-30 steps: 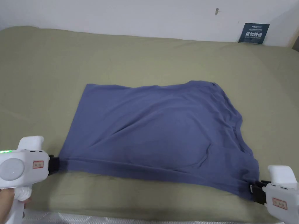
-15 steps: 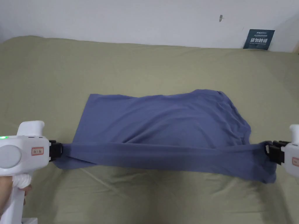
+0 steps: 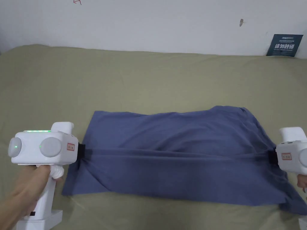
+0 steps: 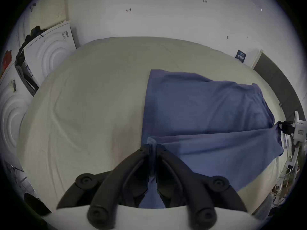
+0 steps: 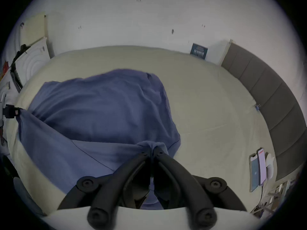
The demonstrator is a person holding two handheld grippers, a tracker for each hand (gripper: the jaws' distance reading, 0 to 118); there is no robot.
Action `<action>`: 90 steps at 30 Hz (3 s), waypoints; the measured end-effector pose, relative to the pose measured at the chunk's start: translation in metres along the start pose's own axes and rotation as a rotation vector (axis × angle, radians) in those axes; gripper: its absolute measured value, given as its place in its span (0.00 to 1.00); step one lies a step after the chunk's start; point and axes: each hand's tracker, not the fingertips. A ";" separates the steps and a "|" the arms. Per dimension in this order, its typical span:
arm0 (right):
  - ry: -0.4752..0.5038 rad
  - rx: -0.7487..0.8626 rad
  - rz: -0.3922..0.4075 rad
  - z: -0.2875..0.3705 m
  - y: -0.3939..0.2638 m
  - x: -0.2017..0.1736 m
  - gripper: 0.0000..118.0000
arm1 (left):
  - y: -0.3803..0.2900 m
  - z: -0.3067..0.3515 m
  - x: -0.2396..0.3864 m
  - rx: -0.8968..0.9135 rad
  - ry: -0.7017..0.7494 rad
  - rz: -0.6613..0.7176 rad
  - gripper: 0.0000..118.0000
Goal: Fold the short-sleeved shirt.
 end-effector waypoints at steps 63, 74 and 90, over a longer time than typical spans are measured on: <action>0.096 0.031 -0.028 0.119 -0.133 0.013 0.06 | -0.117 0.093 -0.006 -0.028 0.028 -0.027 0.06; 0.111 0.031 -0.108 0.117 -0.180 0.003 0.77 | -0.156 0.102 -0.030 0.012 -0.068 0.074 0.66; 0.089 0.172 -0.166 0.090 -0.052 -0.005 0.00 | -0.019 0.044 -0.020 0.079 -0.042 0.079 0.00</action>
